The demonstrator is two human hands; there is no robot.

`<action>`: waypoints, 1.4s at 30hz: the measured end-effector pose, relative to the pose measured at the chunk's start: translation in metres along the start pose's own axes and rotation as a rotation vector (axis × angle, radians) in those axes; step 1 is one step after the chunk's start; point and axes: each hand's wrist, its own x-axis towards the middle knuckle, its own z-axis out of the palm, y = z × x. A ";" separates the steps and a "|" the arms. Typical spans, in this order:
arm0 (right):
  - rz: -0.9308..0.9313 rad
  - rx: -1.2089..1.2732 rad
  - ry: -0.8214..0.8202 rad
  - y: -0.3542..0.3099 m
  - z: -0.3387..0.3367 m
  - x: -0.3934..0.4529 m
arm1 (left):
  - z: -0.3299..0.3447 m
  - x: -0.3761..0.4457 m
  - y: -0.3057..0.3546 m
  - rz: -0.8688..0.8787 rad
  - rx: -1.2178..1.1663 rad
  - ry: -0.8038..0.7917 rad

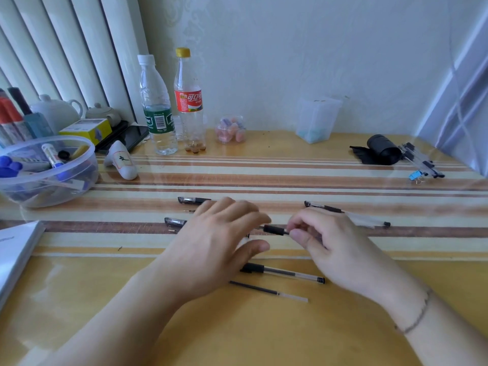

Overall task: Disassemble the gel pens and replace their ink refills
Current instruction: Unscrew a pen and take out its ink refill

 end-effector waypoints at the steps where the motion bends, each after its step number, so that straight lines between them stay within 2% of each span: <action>1: -0.025 0.028 0.012 -0.002 0.001 0.000 | 0.001 0.001 0.004 0.035 0.017 0.003; 5: -0.072 0.101 0.011 -0.007 0.004 -0.003 | 0.006 0.004 0.011 0.068 -0.039 -0.001; 10: -0.117 0.045 -0.059 -0.009 0.001 -0.004 | 0.007 0.003 0.015 0.056 -0.016 -0.018; 12: -0.129 0.022 -0.050 -0.009 0.000 -0.004 | 0.006 0.002 0.009 -0.001 -0.014 -0.039; 15: -0.096 0.033 0.005 -0.007 -0.004 -0.004 | 0.001 -0.002 -0.003 -0.100 -0.086 0.020; 20: -0.064 0.085 0.016 -0.009 -0.003 -0.004 | -0.003 -0.002 -0.004 -0.018 -0.114 0.076; 27: -0.160 0.113 0.238 -0.008 0.004 -0.002 | 0.002 0.001 0.001 -0.029 -0.237 0.076; 31: -0.229 0.095 0.338 -0.013 0.004 0.000 | 0.002 0.003 0.002 -0.099 -0.414 0.097; 35: -0.155 0.112 0.251 -0.012 0.004 0.000 | -0.001 0.003 0.000 -0.111 -0.466 0.131; 37: -0.115 0.044 0.194 -0.008 0.007 0.000 | 0.000 0.003 -0.002 -0.098 -0.461 0.150; 42: -0.077 -0.007 0.219 -0.011 0.004 -0.002 | 0.002 0.002 -0.005 -0.137 -0.485 0.165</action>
